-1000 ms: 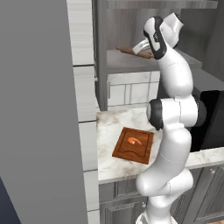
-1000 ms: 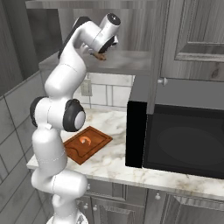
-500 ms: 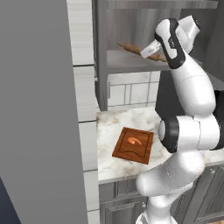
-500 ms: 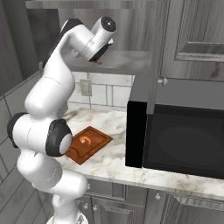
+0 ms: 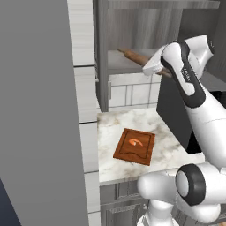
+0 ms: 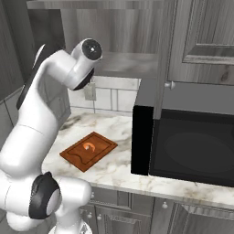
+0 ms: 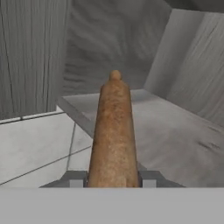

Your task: Open the cabinet, retrieve the rolling pin, and place it next to the meat on the cutting board to prepare for tenderizing.

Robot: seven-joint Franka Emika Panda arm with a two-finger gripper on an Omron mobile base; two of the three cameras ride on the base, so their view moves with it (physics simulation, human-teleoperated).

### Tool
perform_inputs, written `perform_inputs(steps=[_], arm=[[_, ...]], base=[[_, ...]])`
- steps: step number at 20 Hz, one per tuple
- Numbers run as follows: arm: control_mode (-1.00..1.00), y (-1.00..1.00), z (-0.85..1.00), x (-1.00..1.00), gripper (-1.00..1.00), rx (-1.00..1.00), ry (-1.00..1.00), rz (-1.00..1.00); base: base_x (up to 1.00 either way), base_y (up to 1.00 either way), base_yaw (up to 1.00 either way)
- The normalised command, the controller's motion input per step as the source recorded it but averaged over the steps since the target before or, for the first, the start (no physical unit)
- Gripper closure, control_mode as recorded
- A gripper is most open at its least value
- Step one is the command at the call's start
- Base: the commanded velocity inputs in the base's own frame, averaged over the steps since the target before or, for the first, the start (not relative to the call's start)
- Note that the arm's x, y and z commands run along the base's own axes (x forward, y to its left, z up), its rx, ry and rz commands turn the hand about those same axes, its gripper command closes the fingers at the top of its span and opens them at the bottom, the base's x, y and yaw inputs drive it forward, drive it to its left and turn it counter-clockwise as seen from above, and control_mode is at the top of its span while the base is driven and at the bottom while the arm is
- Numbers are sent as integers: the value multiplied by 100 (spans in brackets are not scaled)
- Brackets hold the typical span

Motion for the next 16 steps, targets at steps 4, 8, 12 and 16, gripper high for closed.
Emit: perform_inputs(steps=[4, 8, 12, 16], arm=[[-100, 9, 5, -92, 100, 5, -4, 0], [-100, 3, 0, -78, 100, 2, 0, 0], [-100, 7, -1, -68, 100, 0, 6, 0], [-100, 8, -1, -43, 100, -1, 18, 2]], base=[[0, 0, 0], [0, 0, 0], [0, 0, 0], [0, 0, 0]])
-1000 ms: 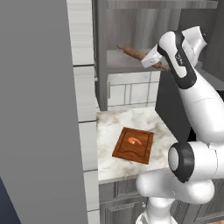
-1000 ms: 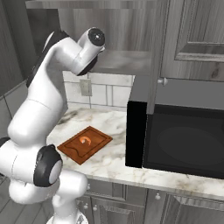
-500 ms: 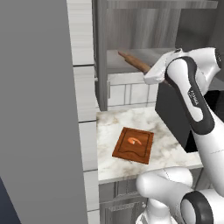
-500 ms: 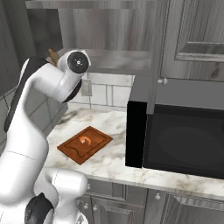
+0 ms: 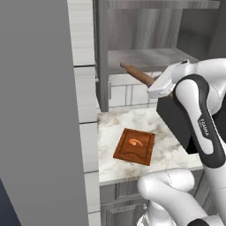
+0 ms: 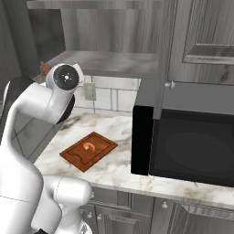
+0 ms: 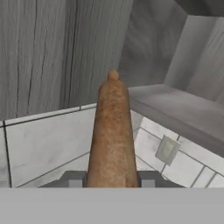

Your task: Open the cabinet, retrieve the rolling pin, and place it next to the meat on the cutting board to prepare for tenderizing.

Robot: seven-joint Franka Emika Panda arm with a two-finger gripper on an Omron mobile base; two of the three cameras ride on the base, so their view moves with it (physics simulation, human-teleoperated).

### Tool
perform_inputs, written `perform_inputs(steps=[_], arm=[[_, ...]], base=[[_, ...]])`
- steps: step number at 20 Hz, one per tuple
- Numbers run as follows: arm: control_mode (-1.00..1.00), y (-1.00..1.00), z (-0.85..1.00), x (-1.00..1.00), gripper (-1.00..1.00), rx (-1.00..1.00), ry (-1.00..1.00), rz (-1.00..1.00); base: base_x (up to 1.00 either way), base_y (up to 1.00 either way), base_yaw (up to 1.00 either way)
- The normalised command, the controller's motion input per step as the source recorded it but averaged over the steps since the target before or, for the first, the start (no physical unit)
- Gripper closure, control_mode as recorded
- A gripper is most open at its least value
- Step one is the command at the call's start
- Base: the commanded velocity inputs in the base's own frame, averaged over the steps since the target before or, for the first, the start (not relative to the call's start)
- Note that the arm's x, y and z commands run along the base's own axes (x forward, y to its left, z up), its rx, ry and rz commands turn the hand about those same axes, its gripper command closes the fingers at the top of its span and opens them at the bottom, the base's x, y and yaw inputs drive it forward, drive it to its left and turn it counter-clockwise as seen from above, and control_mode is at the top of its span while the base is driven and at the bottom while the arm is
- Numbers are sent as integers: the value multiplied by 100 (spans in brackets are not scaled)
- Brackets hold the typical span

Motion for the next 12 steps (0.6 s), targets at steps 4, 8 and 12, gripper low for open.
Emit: perform_inputs(steps=[4, 8, 12], arm=[[-100, 3, -8, -14, 100, -7, 23, 4], [-100, 0, -15, 0, 100, -10, 25, 6], [-100, 0, -25, 0, 100, -8, 17, 7]], base=[[0, 0, 0], [0, 0, 0], [0, 0, 0]])
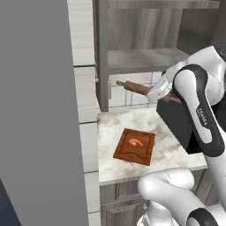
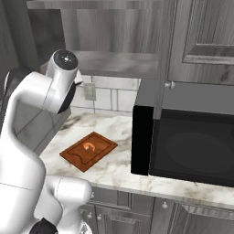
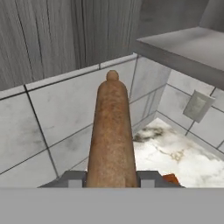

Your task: Open the cabinet, retrieve the rolling pin, and place it next to the meat on the cutting board to prepare for tenderizing.

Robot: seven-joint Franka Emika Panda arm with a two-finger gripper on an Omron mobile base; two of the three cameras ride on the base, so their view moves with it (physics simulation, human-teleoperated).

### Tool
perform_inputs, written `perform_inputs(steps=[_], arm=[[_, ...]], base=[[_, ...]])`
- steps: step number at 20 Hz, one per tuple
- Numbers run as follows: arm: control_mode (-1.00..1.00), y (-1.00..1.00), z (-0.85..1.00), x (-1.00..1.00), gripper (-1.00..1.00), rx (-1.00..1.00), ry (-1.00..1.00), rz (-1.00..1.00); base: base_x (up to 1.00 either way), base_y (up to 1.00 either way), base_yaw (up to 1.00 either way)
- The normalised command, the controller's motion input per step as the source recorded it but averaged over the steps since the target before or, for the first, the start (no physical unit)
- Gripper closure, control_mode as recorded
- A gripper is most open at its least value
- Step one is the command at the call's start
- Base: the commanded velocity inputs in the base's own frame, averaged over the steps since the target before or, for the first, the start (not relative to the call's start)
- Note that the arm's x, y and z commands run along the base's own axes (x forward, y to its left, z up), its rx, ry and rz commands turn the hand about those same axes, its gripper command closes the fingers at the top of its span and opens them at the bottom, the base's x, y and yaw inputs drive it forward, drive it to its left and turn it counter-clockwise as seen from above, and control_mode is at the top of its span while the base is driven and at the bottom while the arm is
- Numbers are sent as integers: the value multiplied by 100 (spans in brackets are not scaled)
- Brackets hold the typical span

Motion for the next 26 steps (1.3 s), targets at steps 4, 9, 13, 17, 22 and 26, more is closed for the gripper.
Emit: perform_inputs(steps=[4, 9, 13, 17, 22, 26], arm=[[-100, 0, -44, -5, 100, -3, 5, 8], [-100, 0, -57, -9, 100, -3, 0, 7], [-100, 0, -55, 0, 100, -4, 0, 5], [-100, 0, -55, 0, 100, -6, 0, 4], [-100, 0, -63, 0, 100, -8, 0, 3], [-100, 0, -66, 0, 100, -7, 0, 4]], base=[[0, 0, 0], [0, 0, 0], [0, 0, 0], [0, 0, 0], [0, 0, 0], [0, 0, 0]])
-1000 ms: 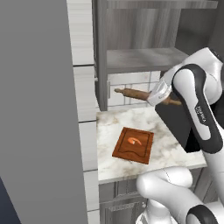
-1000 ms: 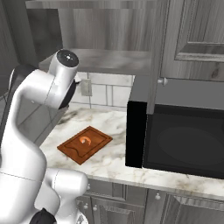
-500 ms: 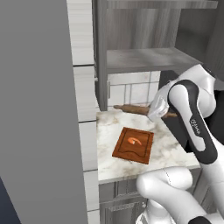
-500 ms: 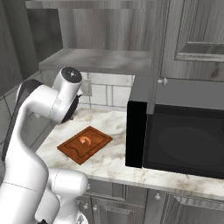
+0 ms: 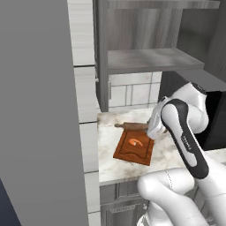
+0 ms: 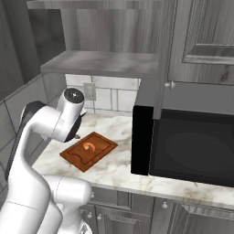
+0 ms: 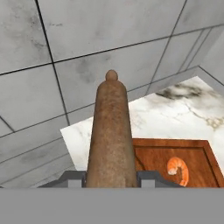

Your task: Open the cabinet, retrieve the rolling pin, and place it next to the meat on the cutting board to prepare for tenderizing.

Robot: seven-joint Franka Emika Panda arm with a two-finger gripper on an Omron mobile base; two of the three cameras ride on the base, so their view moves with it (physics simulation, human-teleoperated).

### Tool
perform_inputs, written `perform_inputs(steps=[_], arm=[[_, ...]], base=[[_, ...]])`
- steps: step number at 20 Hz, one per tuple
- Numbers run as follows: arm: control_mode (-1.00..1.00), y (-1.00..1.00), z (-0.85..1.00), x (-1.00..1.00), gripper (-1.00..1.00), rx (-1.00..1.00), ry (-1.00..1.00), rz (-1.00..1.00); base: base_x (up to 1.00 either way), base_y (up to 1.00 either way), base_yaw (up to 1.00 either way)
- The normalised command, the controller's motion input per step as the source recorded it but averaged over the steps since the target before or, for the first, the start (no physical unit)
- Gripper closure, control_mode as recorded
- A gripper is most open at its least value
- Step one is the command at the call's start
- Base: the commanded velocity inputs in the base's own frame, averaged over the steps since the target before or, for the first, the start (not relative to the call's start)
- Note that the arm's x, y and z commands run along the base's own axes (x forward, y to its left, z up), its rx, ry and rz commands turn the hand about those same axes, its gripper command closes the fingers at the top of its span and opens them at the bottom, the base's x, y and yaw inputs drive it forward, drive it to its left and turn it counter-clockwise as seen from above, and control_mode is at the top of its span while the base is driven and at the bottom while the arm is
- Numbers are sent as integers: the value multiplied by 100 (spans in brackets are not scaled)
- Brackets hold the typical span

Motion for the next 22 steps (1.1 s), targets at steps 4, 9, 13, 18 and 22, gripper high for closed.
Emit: perform_inputs(steps=[4, 9, 13, 18, 22], arm=[[-100, 0, -57, 0, 100, -4, 0, 3], [-100, 0, -53, 0, 100, -2, 0, 4], [-100, 0, -46, 0, 100, 0, 0, 3], [-100, 0, -37, 2, 100, -1, 1, 2], [-100, 0, -38, 13, 100, -3, 3, 3]], base=[[0, 0, 0], [0, 0, 0], [0, 0, 0], [0, 0, 0], [0, 0, 0]])
